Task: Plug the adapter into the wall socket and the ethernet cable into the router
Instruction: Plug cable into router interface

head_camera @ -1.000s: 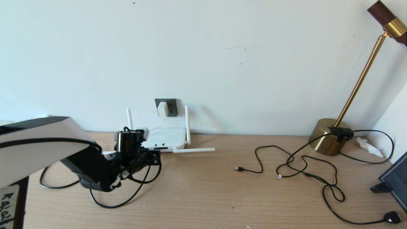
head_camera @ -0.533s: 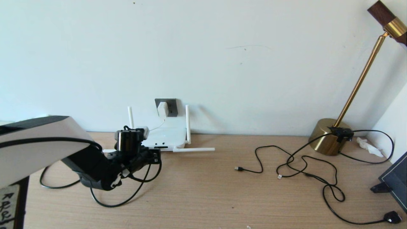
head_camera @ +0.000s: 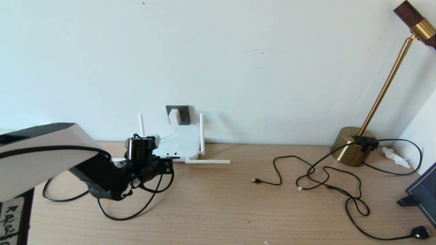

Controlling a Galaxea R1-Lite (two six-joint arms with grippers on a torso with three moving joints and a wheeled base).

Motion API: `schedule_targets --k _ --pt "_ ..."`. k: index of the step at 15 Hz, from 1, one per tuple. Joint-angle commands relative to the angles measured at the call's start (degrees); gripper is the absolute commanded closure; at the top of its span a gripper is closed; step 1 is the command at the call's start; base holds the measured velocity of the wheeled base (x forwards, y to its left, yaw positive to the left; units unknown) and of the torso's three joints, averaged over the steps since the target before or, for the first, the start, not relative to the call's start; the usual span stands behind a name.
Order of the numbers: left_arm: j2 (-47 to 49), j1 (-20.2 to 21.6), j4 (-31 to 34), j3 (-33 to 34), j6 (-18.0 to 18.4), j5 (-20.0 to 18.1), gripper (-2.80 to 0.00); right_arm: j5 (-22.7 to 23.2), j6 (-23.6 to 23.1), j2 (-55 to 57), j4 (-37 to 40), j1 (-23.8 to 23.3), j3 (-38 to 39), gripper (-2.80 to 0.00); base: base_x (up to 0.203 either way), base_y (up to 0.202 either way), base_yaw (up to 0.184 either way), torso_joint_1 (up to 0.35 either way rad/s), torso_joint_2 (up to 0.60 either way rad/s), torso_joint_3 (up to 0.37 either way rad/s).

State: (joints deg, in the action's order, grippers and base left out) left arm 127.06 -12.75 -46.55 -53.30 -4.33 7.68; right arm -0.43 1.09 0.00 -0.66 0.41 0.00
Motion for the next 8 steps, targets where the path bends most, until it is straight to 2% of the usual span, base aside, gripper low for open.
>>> schedule_targets --k 1,8 --pt "0.9 0.1 -0.2 -0.5 -0.2 0.1 0.0 0.0 0.0 0.1 0.0 0.0 0.0 -2.8 0.0 0.0 0.0 0.0 0.0 0.0" --pt "1.7 0.3 2.2 -2.5 -1.5 0.1 0.0 0.0 0.0 0.1 0.0 0.0 0.0 -2.8 0.0 0.0 0.0 0.0 0.0 0.0"
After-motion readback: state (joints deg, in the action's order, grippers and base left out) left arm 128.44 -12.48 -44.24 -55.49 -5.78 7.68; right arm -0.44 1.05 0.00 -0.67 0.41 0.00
